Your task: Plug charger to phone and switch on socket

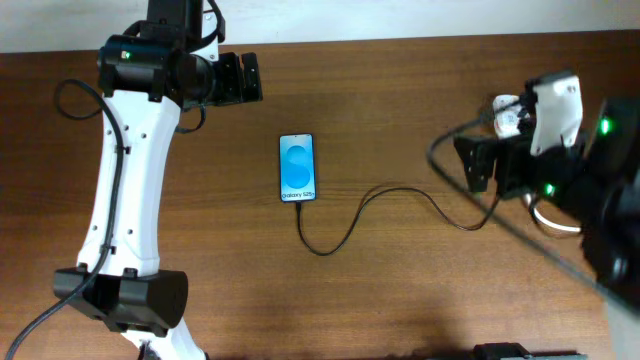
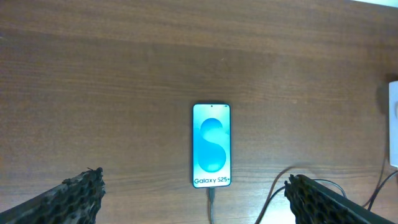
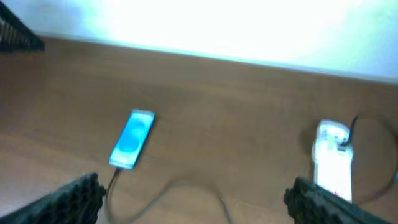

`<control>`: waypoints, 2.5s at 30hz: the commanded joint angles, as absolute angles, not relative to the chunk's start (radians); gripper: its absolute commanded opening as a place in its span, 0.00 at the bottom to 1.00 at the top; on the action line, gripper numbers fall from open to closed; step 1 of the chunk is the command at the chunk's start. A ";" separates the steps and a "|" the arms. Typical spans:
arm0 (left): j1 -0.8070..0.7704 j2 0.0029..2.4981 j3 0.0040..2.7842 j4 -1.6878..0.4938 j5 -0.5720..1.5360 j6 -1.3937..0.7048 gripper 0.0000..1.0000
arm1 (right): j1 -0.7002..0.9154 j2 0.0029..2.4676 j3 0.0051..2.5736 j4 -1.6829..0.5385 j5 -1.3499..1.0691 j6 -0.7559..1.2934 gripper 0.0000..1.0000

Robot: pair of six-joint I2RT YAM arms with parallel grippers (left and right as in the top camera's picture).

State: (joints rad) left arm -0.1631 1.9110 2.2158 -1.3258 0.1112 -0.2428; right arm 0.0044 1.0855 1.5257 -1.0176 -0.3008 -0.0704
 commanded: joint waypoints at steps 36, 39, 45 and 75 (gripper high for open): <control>-0.163 1.910 2.217 -1.326 0.100 -0.234 0.99 | 0.066 0.065 0.118 0.057 -0.230 -0.072 0.98; -0.163 1.910 2.217 -1.326 0.100 -0.234 0.99 | 0.066 0.037 0.100 0.057 -0.230 -0.071 0.98; -0.163 1.910 2.217 -1.326 0.100 -0.234 0.99 | 0.066 0.003 0.027 0.069 -0.231 -0.071 0.98; -0.163 1.910 2.217 -1.326 0.100 -0.234 0.99 | 0.066 0.003 0.006 -0.057 -0.231 -0.071 0.98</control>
State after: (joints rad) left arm -0.1631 1.9114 2.2158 -1.3273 0.1070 -0.2428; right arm 0.0559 0.0139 0.0128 -0.0528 -0.2428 -0.0780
